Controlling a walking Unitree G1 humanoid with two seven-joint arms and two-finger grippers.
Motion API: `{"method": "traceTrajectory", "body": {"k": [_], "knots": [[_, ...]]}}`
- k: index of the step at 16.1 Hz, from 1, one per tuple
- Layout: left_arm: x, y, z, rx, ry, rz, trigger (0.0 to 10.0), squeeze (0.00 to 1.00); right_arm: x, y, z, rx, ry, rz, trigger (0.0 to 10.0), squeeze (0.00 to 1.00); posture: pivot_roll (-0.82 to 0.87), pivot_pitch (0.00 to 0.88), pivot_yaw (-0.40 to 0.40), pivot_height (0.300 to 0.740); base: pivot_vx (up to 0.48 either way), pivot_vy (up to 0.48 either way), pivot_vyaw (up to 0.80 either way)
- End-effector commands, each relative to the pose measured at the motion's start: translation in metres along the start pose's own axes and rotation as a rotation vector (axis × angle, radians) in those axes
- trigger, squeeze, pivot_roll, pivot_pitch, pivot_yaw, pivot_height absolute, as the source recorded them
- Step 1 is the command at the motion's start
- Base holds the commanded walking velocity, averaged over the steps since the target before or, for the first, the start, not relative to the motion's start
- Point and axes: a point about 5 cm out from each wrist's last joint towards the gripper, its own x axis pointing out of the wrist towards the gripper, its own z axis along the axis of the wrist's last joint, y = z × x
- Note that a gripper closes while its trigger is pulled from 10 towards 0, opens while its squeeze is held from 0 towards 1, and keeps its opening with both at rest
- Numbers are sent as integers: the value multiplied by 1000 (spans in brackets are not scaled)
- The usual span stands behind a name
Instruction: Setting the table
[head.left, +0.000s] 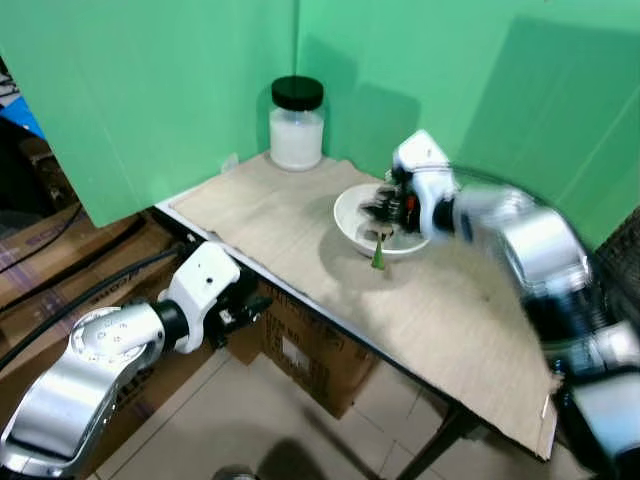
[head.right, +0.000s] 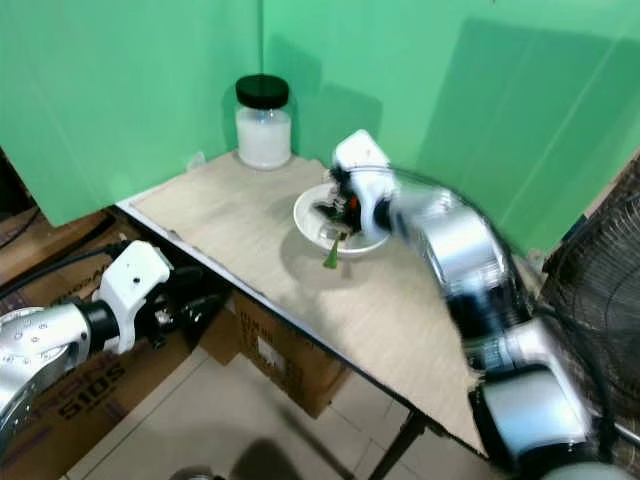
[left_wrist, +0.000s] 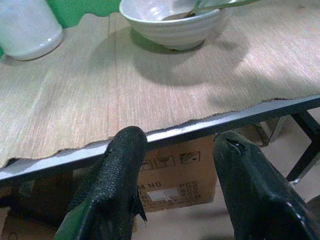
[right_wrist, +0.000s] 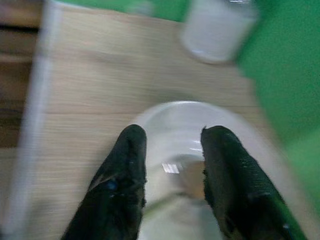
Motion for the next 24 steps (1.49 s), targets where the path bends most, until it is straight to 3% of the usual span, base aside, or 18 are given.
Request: {"method": "traceTrajectory", "body": {"k": [1,3,6,7,8,11,13,15,18,19,20,21,24], "knots": [[1,2,2,4,-4,3,10000,0,5,-8,-10,-46,81,-47,10000,1000,103,0,-49,740,0,0,0],[1,2,3,7,-5,-12,10000,0,16,-17,-13,-64,189,-70,10000,1000,96,0,-43,740,0,0,0],[2,0,3,6,-4,-24,10000,0,19,-21,-15,-73,248,-83,10000,1000,95,0,-42,740,0,0,0],[2,-1,3,4,-3,-29,10000,0,22,-23,-16,-99,274,-72,10000,82,91,0,-38,740,0,0,0],[2,-1,2,4,-2,-31,10000,0,23,-24,-17,-117,294,-72,10000,0,93,0,-39,740,0,0,0],[2,-1,3,6,0,-39,10000,0,30,-25,-17,-176,343,-56,10000,0,94,0,-37,740,0,0,0],[2,-1,3,8,0,-44,10000,0,33,-22,-22,-216,373,-7,8039,0,94,0,-36,740,0,0,0],[2,-1,3,7,0,-46,10000,0,35,-22,-24,-230,387,5,7176,0,94,0,-36,740,0,0,0],[2,-1,3,6,1,-51,10000,0,38,-22,-27,-277,423,-1,7647,0,93,0,-38,740,0,0,0],[2,-1,3,6,1,-51,10000,0,38,-22,-26,-280,424,-9,8627,0,93,0,-40,740,0,0,0],[2,-1,2,6,2,-52,10000,0,39,-21,-26,-281,424,-14,8627,0,93,0,-40,740,0,0,0],[2,-2,2,6,2,-52,10000,0,40,-21,-25,-285,426,-21,9529,0,93,0,-40,740,0,0,0],[1,-5,0,-1,7,-57,10000,0,42,-17,-30,-318,476,-10,10000,0,103,0,-54,740,0,0,0]]}}
